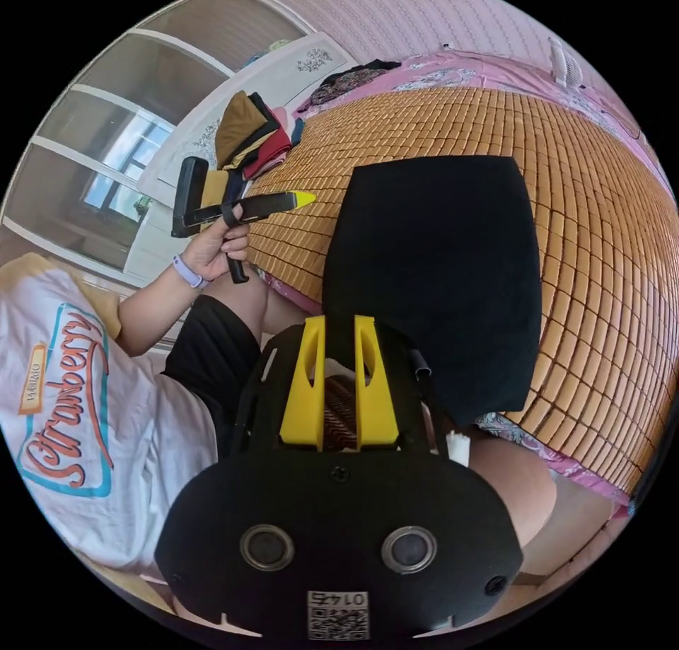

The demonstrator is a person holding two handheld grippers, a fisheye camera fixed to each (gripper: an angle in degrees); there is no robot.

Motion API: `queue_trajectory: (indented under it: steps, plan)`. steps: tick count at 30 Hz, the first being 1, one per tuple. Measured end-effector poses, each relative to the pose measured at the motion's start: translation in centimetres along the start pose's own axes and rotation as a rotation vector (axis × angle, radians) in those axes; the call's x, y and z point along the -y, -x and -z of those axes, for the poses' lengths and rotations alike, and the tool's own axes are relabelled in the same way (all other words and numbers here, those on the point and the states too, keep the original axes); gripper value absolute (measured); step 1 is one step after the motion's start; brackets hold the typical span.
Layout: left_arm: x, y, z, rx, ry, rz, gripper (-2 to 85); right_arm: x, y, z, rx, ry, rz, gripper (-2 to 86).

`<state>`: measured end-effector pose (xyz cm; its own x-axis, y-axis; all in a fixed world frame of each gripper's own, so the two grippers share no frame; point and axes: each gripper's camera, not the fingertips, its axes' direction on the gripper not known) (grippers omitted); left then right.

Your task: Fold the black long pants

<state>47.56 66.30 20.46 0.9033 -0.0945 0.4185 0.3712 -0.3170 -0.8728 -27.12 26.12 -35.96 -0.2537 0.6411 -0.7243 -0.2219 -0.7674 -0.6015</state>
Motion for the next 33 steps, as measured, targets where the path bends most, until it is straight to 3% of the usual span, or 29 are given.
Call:
queue_trajectory:
  steps: [4, 8, 11, 14, 16, 18, 22, 26, 33]
  plan:
    - [-2.5, 0.3, -2.3, 0.052, 0.007, 0.024, 7.5, 1.7, 1.7, -6.2, -0.062, 0.139, 0.046, 7.2]
    - [-5.4, 2.3, -4.0, 0.089, 0.057, 0.053, 7.5, 2.0, 2.6, -8.7, -0.175, 0.155, 0.086, 5.4]
    - [-6.9, 3.7, -3.1, 0.031, 0.036, 0.112, 7.1, 2.4, 2.2, -7.9, -0.063, 0.170, 0.092, 6.5]
    - [-8.5, 4.8, -0.9, -0.051, -0.011, 0.202, 8.5, 2.7, 1.3, -3.5, 0.040, 0.002, 0.114, 7.6]
    - [-10.5, 4.9, 0.6, -0.127, -0.058, 0.217, 11.4, 2.4, -1.4, 0.5, -0.034, -0.194, 0.053, 9.1]
    - [-12.1, 4.8, 0.7, -0.156, -0.067, 0.232, 13.0, 2.3, -4.6, 2.0, -0.127, -0.270, -0.045, 12.0]
    - [-14.9, 4.0, -0.9, -0.145, -0.019, 0.231, 16.7, 2.9, -11.2, 1.2, -0.120, -0.283, -0.249, 15.4]
    - [-16.4, 2.5, -1.4, -0.115, -0.013, 0.178, 16.1, 3.3, -13.1, -0.8, -0.067, -0.238, -0.314, 12.8]
    - [-19.2, 2.2, -1.7, -0.195, 0.100, 0.168, 6.2, 3.4, -12.2, 0.1, -0.015, -0.232, -0.315, 4.0]
